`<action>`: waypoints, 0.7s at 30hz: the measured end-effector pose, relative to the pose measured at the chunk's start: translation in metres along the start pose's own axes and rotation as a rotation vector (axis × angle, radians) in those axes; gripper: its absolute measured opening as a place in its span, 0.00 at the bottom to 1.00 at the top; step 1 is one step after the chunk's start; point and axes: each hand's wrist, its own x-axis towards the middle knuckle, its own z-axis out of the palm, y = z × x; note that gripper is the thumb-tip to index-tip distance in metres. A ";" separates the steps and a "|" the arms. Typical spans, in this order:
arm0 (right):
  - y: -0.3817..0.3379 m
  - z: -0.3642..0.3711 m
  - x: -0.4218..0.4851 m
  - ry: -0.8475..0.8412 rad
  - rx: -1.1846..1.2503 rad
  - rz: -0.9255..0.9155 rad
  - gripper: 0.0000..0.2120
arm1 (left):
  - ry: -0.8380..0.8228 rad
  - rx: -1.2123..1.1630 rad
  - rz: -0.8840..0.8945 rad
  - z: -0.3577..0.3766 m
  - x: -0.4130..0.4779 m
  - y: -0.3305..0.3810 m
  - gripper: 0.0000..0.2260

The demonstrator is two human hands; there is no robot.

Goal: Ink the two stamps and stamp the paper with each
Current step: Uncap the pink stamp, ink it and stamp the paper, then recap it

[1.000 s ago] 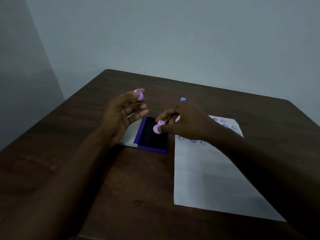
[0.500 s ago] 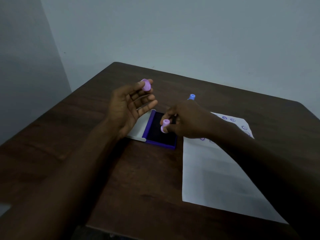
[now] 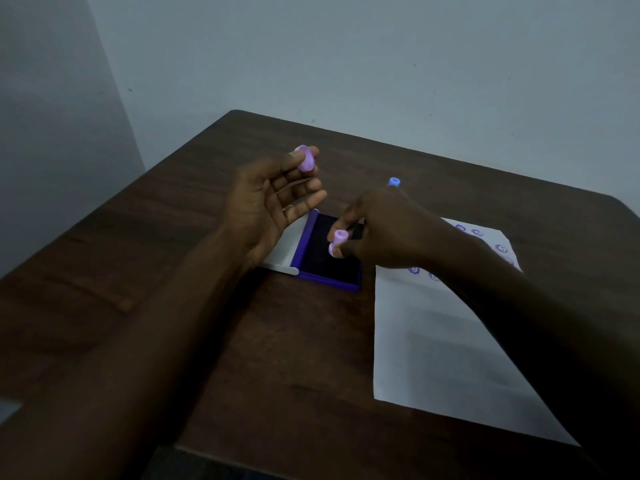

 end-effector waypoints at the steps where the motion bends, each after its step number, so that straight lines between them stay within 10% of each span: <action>1: 0.000 0.000 0.000 0.000 0.004 -0.004 0.09 | -0.002 0.001 -0.001 0.000 0.000 0.000 0.10; 21: 0.011 -0.015 -0.016 0.122 0.206 0.056 0.12 | 0.016 0.085 -0.027 0.003 -0.007 -0.002 0.10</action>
